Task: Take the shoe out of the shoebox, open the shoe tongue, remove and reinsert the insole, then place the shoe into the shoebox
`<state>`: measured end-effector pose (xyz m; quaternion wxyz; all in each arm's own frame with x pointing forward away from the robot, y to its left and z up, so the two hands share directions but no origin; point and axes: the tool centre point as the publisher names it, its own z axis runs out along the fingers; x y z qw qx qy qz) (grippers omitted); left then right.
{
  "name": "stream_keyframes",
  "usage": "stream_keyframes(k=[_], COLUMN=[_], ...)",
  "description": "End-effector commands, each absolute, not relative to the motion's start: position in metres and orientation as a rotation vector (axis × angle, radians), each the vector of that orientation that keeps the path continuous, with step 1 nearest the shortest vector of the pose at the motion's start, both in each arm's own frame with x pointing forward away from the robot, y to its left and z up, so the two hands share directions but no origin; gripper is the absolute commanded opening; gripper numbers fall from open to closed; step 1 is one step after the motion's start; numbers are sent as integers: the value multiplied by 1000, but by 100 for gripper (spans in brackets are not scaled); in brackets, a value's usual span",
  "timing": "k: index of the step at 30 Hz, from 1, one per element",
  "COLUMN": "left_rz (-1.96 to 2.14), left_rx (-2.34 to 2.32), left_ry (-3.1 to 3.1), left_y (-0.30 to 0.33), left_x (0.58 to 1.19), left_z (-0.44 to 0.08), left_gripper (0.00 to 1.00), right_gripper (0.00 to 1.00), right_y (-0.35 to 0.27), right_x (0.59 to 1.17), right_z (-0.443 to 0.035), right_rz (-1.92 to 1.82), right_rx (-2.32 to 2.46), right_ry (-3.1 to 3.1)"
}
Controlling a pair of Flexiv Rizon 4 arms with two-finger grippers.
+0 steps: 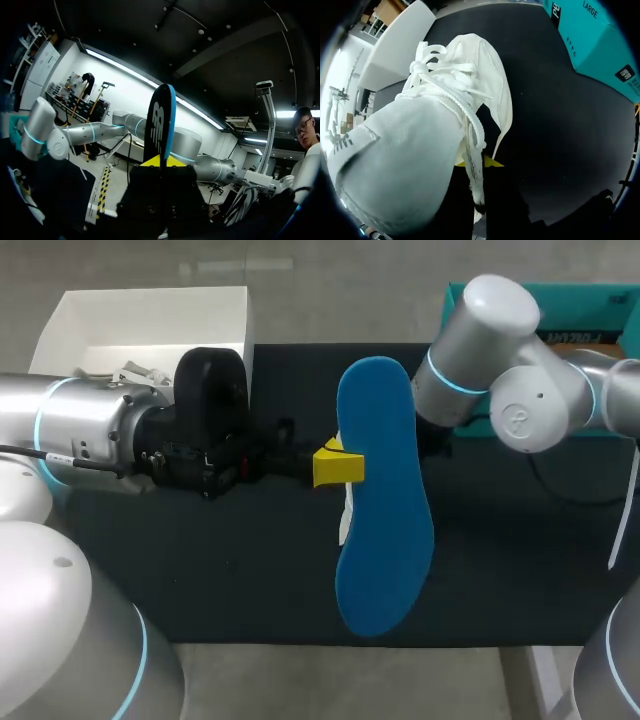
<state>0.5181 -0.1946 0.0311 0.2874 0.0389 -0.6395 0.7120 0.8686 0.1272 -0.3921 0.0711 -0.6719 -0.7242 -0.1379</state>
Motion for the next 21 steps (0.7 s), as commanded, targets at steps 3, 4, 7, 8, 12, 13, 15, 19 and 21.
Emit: stream_keyframes(k=[3, 4, 7, 8, 12, 13, 15, 19, 21], left_rz=[1907, 1907, 1907, 1907, 1907, 1907, 1907, 1907, 1907], left_rx=[109, 109, 109, 109, 109, 109, 109, 109, 109], left_ry=[-1707, -1707, -1707, -1707, -1707, -1707, -1707, -1707, -1707], left_y=[-198, -198, -198, -198, -198, -198, -198, -198, -198], left_x=[516, 516, 516, 516, 516, 516, 516, 516, 516], left_z=[32, 32, 32, 32, 32, 32, 32, 32, 32], left_gripper=[0, 0, 0, 0, 0, 0, 0, 0, 0], right_gripper=[0, 0, 0, 0, 100, 100, 100, 100, 100], right_y=[129, 129, 129, 129, 129, 130, 131, 129, 127], right_x=[875, 876, 878, 878, 874, 870, 862, 844, 838], right_z=[-399, -400, -403, -403, -403, -400, -391, -365, -355], right_rz=[-392, -391, -373, -381, -380, -386, -453, -609, -603], right_rx=[-2034, -2036, -2039, -2048, -2088, -2092, -2115, -2135, -2141], right_ry=[-2178, -2177, -2181, -2178, -2158, -2151, -2104, -2000, -1994])
